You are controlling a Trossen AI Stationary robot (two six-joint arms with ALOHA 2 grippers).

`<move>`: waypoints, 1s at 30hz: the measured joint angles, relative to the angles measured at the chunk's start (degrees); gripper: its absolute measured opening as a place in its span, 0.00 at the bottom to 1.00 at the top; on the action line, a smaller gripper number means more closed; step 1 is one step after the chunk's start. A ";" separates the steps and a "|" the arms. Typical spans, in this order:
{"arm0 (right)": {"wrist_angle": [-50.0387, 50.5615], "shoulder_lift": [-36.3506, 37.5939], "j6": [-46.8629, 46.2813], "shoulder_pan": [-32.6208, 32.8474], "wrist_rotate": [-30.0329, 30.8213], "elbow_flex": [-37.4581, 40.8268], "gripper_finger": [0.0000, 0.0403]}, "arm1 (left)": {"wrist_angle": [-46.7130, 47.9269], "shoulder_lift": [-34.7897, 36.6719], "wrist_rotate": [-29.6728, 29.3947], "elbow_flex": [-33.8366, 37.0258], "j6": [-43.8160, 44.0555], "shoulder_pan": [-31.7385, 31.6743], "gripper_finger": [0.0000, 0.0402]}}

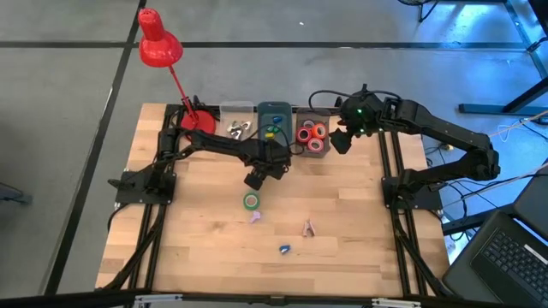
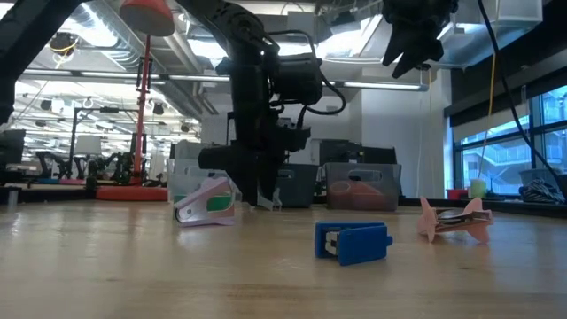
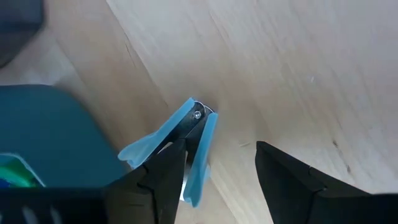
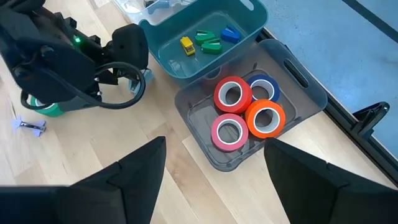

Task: Pick and place Stapler, Stapler remover, tape
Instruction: Put the light blue staple remover into the transparent bin

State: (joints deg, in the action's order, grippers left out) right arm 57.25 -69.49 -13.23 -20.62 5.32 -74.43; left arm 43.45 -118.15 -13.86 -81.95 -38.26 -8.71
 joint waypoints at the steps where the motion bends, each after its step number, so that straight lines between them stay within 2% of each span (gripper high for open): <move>1: 0.00 0.00 0.00 0.02 0.00 0.00 0.68 | 0.08 -0.04 -0.77 0.02 0.02 0.07 0.47; 8: 0.02 0.00 0.03 0.01 0.01 0.00 0.68 | 0.30 0.22 -1.90 0.11 0.44 0.48 0.46; 16: 0.04 0.00 0.22 0.02 0.02 0.00 0.68 | 0.43 1.95 2.07 0.17 3.23 0.52 0.46; 30: 0.02 0.00 0.20 0.01 0.02 0.00 0.68 | 1.26 1.96 2.13 0.06 3.06 -1.45 0.45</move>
State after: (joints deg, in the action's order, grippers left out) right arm 57.28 -69.49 -13.03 -20.61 5.34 -74.43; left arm 44.71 -116.19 -11.73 -81.89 -35.20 -10.16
